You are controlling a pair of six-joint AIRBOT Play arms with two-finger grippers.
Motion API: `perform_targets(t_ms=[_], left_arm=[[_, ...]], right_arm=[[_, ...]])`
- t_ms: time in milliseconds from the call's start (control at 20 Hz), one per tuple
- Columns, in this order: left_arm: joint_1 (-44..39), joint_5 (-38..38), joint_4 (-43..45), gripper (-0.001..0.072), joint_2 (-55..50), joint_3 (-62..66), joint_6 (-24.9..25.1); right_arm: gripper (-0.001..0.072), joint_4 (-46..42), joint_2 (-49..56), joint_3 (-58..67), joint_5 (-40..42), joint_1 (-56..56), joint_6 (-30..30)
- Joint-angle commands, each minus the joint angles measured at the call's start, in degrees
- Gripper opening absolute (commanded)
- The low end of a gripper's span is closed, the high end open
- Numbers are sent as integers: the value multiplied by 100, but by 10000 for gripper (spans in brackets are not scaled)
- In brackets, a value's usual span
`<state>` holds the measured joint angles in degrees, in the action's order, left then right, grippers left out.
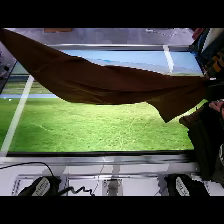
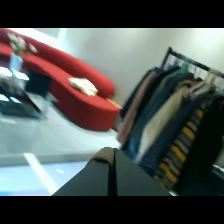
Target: Fold the clothes and pants, and hang the long-sleeved shirts on hangers.
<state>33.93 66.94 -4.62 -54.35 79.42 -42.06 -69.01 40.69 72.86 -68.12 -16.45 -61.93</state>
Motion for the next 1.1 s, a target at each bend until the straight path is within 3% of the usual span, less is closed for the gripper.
perform_targets(t_ms=[0,100,300,400,550,750,1050], left_arm=[[378,-461,640,11,710,107,-76],[348,-485,1547,10,811,107,-361],[-33,-525,3637,10,334,-28,-1475],[-529,-525,3969,10,-232,-210,-1478],[-1596,-772,4168,10,-1482,-334,-1449],[-2695,-2302,4162,11,-3233,-332,-1453],[-3265,-4194,2889,12,-4194,-332,-1453]], right_arm=[[14,79,-651,42,-1027,7,2],[13,262,-940,28,-1403,4,0],[12,879,-811,-306,-1346,4,0],[12,1086,-470,-767,-1097,7,0],[12,1198,286,-1650,-262,7,0],[14,1226,1659,-2361,1069,7,-2],[14,1934,3248,-2356,3770,7,-17]])
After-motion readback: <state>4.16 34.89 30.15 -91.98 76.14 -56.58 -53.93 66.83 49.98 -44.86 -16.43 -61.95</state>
